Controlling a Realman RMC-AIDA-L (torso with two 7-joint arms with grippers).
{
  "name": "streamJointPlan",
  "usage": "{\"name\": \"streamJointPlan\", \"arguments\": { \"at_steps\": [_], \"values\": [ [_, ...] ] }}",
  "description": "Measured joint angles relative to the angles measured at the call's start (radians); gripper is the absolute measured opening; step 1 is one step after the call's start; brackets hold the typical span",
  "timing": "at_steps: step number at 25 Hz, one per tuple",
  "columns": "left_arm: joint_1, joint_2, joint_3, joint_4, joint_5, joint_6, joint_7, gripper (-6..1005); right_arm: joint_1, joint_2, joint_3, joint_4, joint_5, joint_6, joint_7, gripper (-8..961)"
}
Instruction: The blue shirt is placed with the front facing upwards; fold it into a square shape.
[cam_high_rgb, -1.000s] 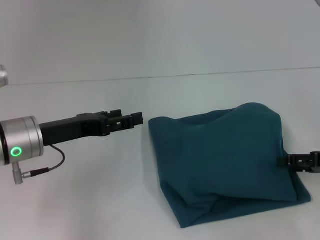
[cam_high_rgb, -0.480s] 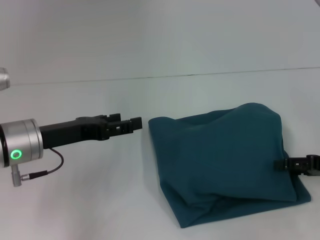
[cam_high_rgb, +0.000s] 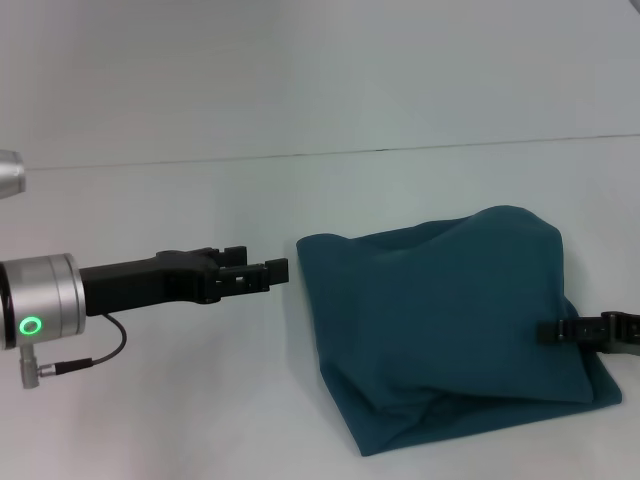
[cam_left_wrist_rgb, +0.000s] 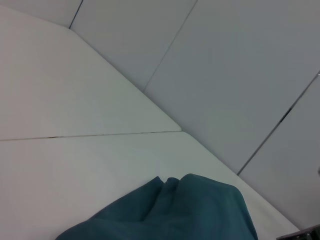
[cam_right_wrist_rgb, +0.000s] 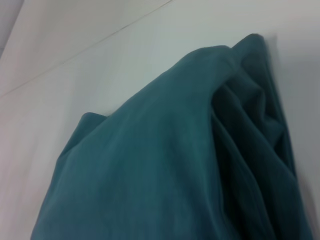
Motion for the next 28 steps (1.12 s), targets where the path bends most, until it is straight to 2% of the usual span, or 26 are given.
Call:
{"name": "streamJointPlan", "arguments": {
  "at_steps": [14, 20, 28],
  "values": [
    [0.001, 0.0, -0.005, 0.0, 0.012, 0.003, 0.0, 887, 0.001, 0.009, -0.001, 0.0, 0.0, 0.013, -0.002, 768],
    [0.0, 0.0, -0.004, 0.0, 0.012, -0.002, 0.0, 887, -0.005, 0.01, -0.001, 0.001, -0.001, 0.029, -0.002, 674],
    [-0.002, 0.0, -0.005, 0.0, 0.011, -0.004, -0.001, 887, 0.011, 0.02, -0.011, 0.013, -0.002, 0.035, -0.012, 638]
  ]
}}
